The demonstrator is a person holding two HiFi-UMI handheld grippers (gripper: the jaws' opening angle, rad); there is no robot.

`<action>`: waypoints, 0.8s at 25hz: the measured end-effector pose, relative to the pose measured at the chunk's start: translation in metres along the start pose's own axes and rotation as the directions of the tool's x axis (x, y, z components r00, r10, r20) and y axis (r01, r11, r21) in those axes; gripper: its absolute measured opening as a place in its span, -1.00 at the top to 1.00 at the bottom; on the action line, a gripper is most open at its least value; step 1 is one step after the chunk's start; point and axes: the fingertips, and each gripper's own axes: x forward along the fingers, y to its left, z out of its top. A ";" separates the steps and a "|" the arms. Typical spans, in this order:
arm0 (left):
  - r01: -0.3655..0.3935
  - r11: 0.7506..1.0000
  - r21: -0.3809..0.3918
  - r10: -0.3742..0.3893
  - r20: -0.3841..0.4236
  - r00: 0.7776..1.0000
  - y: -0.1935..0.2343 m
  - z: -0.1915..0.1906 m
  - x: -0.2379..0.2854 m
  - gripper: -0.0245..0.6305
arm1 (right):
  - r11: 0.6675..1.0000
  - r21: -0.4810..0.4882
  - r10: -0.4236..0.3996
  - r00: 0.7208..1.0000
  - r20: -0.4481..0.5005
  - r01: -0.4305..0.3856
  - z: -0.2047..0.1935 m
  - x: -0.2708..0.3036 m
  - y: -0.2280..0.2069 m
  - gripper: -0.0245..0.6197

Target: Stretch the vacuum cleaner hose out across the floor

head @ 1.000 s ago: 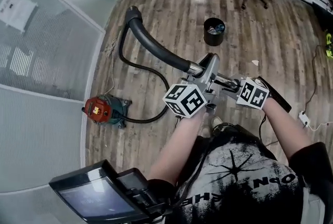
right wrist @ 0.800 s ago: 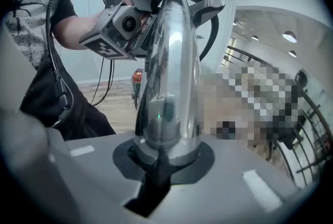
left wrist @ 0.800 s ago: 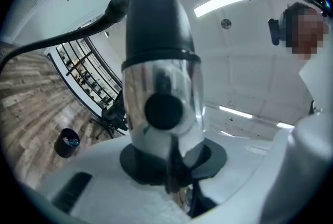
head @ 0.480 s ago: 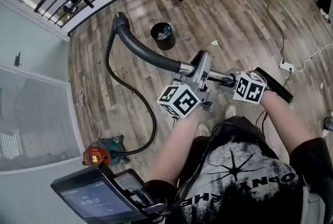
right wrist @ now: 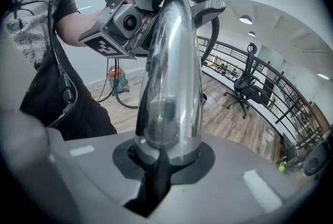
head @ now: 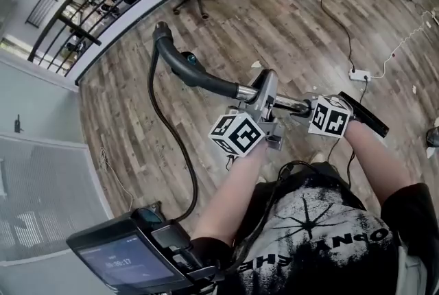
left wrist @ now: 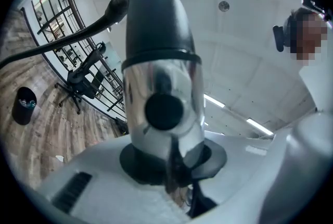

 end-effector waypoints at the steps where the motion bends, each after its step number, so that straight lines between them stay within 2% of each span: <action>1: 0.001 1.000 -0.002 -0.001 -0.008 1.000 -0.007 -0.011 0.016 0.68 | 1.000 0.007 -0.002 1.000 0.000 0.002 -0.015 -0.011 -0.007 0.74; 11: 0.014 0.999 -0.030 -0.018 -0.112 0.994 -0.073 -0.141 0.167 0.68 | 0.992 0.122 -0.019 1.000 0.001 0.019 -0.177 -0.110 -0.055 0.75; 20: 0.006 0.997 -0.077 -0.024 -0.226 0.974 -0.108 -0.212 0.237 0.68 | 0.968 0.246 -0.046 0.999 -0.023 0.050 -0.255 -0.162 -0.065 0.74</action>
